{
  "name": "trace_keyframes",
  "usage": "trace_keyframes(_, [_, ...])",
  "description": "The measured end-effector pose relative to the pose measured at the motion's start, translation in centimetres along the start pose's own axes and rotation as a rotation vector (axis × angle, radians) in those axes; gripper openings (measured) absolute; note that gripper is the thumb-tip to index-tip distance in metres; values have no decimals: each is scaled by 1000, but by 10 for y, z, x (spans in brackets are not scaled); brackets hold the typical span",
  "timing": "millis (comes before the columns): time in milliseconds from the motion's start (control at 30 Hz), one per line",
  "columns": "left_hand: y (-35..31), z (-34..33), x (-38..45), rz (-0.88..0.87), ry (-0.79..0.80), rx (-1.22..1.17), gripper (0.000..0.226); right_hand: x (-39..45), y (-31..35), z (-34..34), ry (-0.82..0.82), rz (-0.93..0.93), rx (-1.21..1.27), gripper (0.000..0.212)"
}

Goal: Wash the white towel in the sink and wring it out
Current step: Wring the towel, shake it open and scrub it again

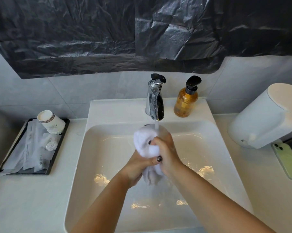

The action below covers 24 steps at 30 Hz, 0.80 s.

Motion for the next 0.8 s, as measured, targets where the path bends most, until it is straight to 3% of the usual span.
trace_keyframes(67, [4,6,1,47,-100,-64,75,-5,-1,-1,153,-40,-70,61])
trace_keyframes(133, [10,15,-1,106,-165,-117,63,-6,8,12,305,-43,-183,39])
trace_keyframes(200, [17,21,-4,189,-159,-197,67,8,21,32,180,40,-316,26])
trace_keyframes(267, [21,18,-7,294,-110,-330,70,28,23,47,24,6,-307,38])
trace_keyframes(400, [10,-2,-4,323,0,-401,78,47,4,26,513,-378,78,77])
trace_keyframes(467, [2,-14,-2,264,11,-459,72,50,4,20,709,-355,152,79])
trace_keyframes(533, [3,-18,1,222,5,-494,71,52,8,18,801,-309,153,71])
trace_keyframes(633, [6,-19,-1,208,49,-409,84,56,17,19,712,-251,88,53])
trace_keyframes(800, [-3,-21,-11,206,-66,-184,73,54,32,12,569,-165,-46,31])
Point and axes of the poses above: each hand's wrist, its own x-axis towards the middle knuckle, its own z-axis out of the back of the hand, y = z × x, the point moved 3 cm from there along x, towards the middle knuckle, and after that the axes turned 1 degree about -x, right-handed, at the moved point
